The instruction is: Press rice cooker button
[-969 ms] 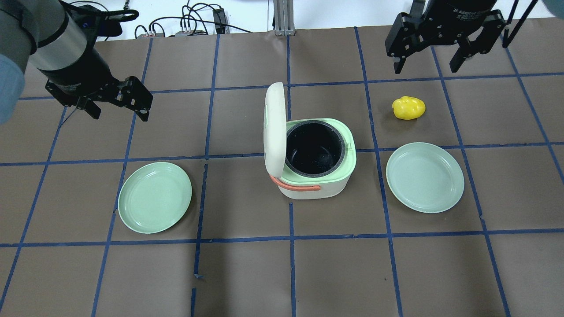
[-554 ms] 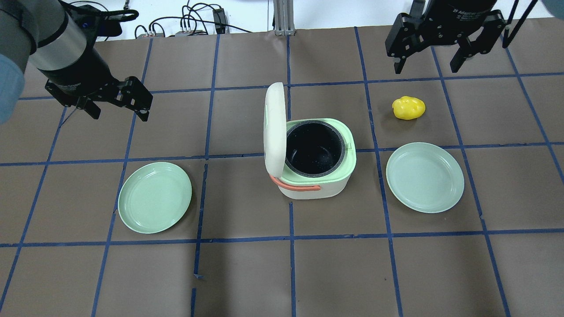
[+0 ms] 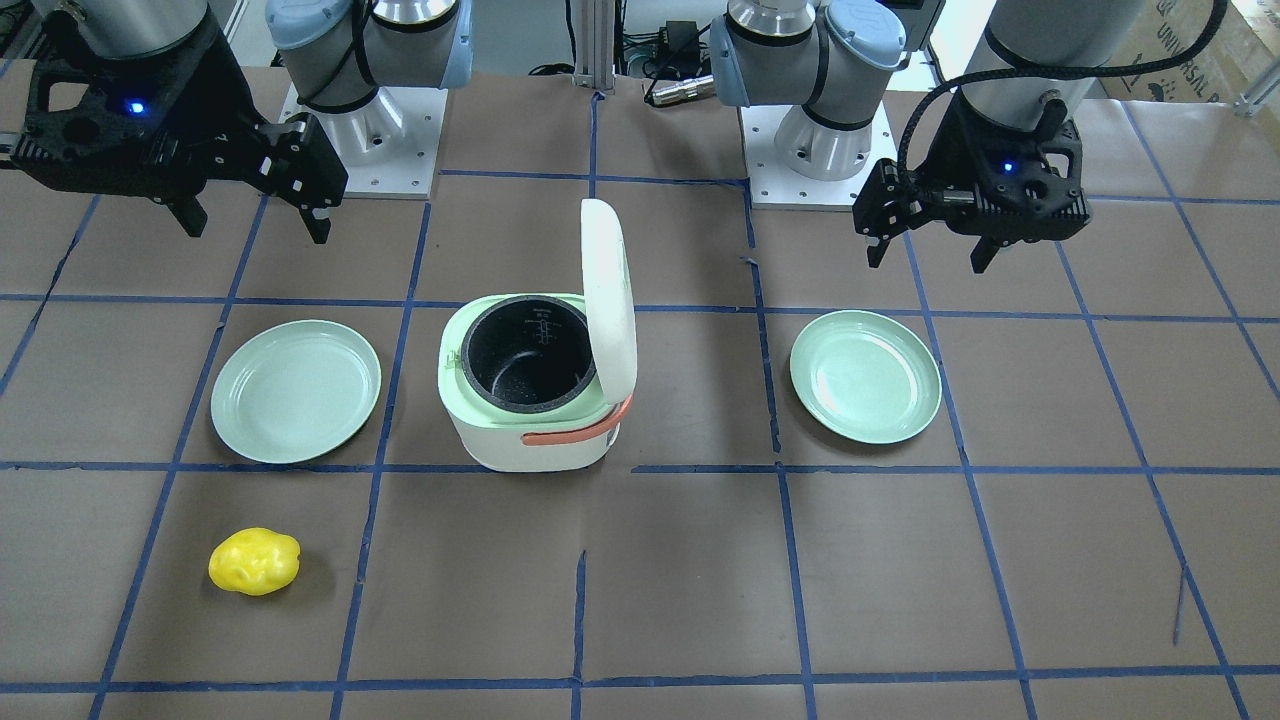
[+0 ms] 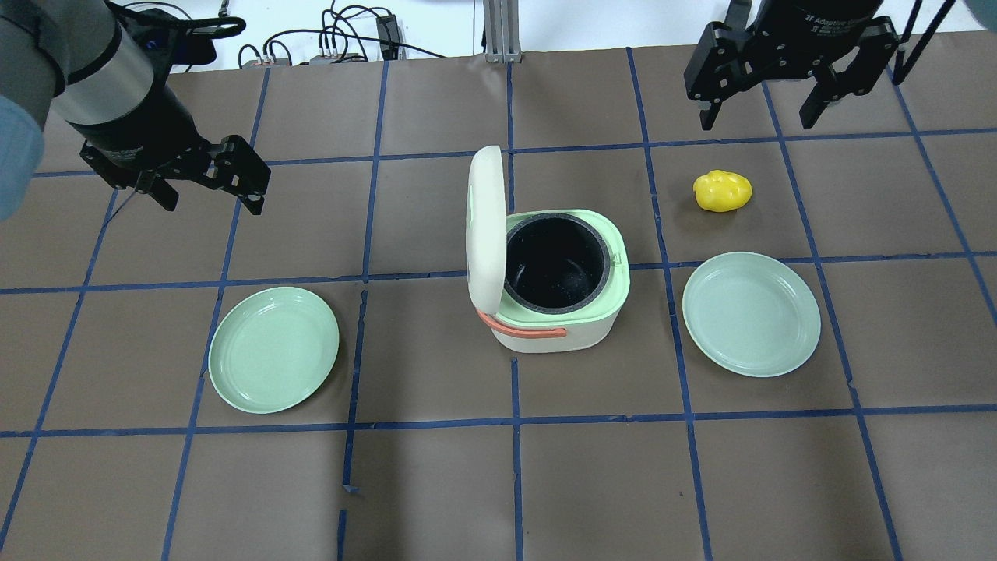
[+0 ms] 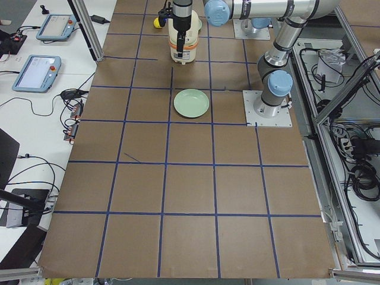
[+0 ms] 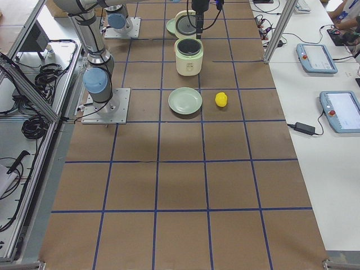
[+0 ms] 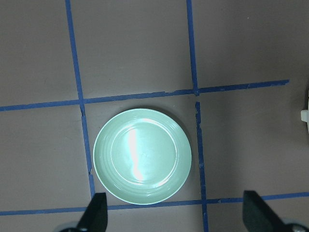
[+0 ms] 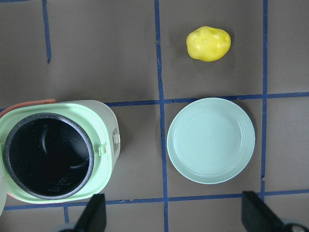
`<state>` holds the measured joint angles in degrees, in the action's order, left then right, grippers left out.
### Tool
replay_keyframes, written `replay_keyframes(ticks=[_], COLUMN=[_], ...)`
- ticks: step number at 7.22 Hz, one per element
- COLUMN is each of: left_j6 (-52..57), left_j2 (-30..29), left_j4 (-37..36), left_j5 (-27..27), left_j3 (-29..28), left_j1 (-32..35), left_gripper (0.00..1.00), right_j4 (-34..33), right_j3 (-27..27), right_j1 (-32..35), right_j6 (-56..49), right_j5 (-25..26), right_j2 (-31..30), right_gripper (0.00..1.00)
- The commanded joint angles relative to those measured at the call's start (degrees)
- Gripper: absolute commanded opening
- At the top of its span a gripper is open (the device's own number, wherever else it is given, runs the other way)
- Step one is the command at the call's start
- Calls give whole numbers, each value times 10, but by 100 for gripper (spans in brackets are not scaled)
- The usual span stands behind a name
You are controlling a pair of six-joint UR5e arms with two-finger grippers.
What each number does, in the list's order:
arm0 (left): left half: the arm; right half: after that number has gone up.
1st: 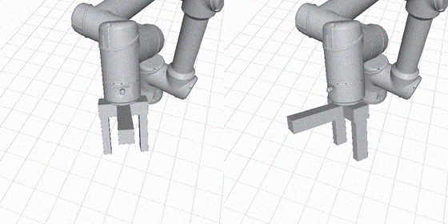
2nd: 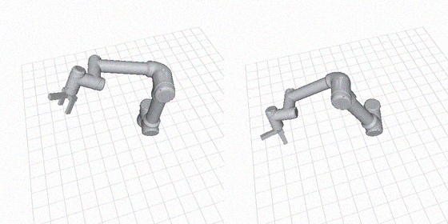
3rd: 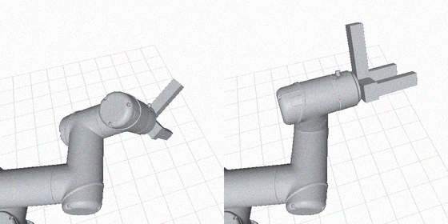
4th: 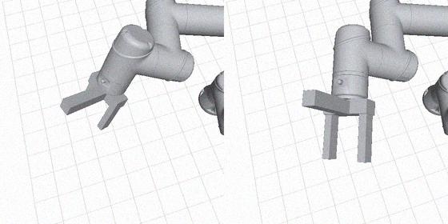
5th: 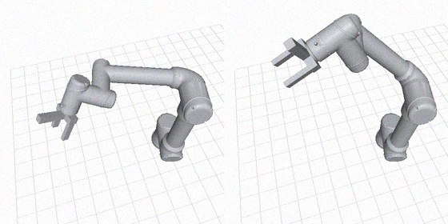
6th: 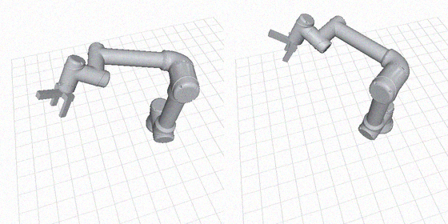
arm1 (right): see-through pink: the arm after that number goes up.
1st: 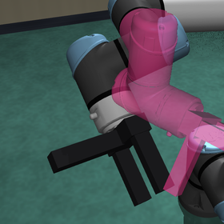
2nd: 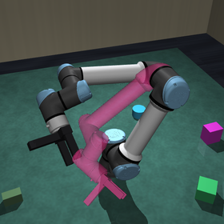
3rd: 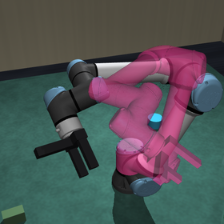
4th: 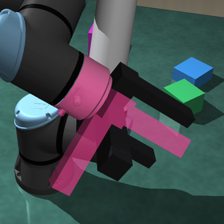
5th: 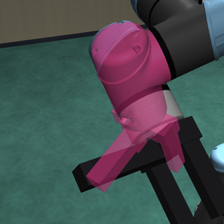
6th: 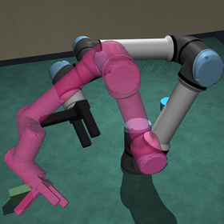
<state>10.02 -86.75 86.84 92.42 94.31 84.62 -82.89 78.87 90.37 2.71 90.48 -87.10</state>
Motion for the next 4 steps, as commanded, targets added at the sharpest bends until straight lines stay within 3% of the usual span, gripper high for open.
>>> replay_keyframes(ticks=[1, 4], left_j6=[0, 0], left_j2=[0, 0], left_j4=[0, 0], left_j5=[0, -1], left_j3=[0, 0], left_j1=[-1, 0], left_gripper=[100, 100], right_j4=[0, -1], right_j3=[-2, 0], right_j1=[-6, -4], right_j6=[0, 0], right_j5=[0, -1], right_j2=[0, -1], right_gripper=[100, 100])
